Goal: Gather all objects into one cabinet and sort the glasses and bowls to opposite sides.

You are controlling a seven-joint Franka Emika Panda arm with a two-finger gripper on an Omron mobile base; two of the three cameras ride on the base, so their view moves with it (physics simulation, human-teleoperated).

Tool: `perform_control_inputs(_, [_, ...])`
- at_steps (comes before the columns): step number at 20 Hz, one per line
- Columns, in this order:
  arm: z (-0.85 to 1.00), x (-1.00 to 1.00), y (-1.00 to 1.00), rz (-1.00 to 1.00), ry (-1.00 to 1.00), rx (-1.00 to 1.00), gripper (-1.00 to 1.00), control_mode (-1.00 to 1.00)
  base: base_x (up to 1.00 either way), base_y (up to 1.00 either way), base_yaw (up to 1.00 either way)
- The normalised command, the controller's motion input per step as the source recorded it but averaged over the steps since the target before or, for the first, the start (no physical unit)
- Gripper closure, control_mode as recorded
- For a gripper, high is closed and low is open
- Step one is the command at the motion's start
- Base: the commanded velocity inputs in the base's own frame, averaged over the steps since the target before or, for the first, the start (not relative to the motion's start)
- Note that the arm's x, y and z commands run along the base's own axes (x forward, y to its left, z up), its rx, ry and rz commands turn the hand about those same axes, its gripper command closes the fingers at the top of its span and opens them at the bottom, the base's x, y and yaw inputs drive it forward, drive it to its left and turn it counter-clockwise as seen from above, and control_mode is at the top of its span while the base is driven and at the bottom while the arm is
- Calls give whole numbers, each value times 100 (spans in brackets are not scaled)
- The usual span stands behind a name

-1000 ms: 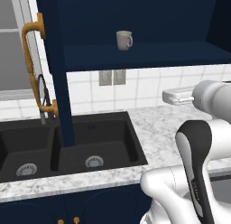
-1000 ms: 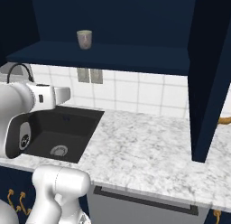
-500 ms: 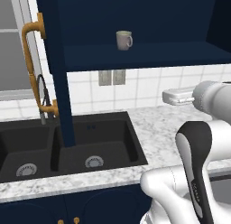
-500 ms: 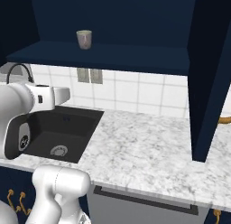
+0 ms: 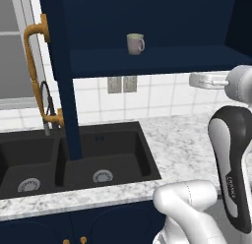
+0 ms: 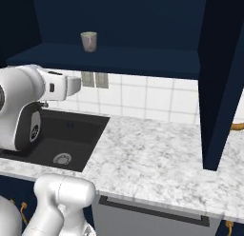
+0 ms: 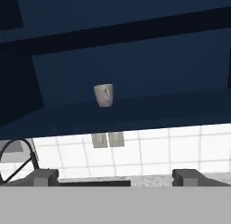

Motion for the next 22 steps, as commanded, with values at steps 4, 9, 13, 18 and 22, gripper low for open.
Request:
perform_control_inputs(4, [29,0,27,7,0,-1,-100,-100,0,0,0])
perform_control_inputs(9, [0,82,19,12,-1,-3,-100,-100,0,0,0])
perform_control_inputs(13, [0,61,0,17,-14,-2,-100,-100,0,0,0])
perform_control_inputs(18, [0,31,0,3,-21,-9,-100,-100,0,0,0])
perform_control_inputs(22, [-1,24,19,0,2,-11,-100,-100,0,0,0])
